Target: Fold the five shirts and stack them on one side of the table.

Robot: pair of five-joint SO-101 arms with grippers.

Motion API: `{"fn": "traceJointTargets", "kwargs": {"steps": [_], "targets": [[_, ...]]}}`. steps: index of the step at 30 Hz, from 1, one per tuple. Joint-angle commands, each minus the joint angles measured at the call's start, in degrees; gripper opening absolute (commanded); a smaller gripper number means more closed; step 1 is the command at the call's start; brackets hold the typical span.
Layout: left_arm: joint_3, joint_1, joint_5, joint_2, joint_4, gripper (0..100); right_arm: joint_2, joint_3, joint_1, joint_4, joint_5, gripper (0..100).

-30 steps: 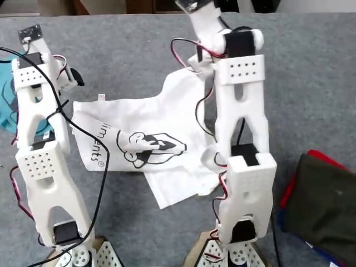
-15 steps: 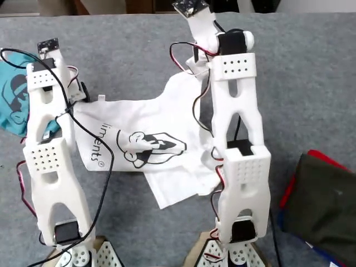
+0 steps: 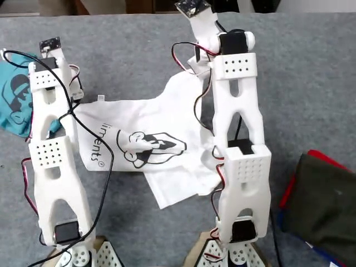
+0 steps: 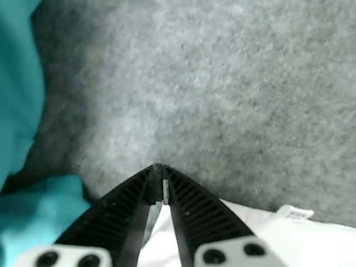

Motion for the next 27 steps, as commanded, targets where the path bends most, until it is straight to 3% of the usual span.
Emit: {"fn": "traceJointTargets", "kwargs": {"steps": [1,7,11,13,20,27], "targets": [[-8.2,0.0,3.8,-0.8,5.2,2,-0.5,-2.9,0.7,-0.8,0.5,0.4],[-13.3,0.4,4.3,-0.4,12.0,4,-0.5,-2.9,0.7,-0.7,0.5,0.4],[-9.9,-0.2,7.9,-0.7,13.1,22,-0.5,-2.9,0.7,-0.6,0.5,0.4],[-9.1,-0.4,11.9,-0.5,13.1,26,-0.5,-2.9,0.7,-0.6,0.5,0.4],[-9.1,-0.5,12.9,2.2,12.5,25,-0.5,-2.9,0.7,-0.6,0.5,0.4],[-9.1,-0.5,12.9,5.8,12.0,8,-0.5,-2.9,0.7,-0.7,0.5,0.4]]}}
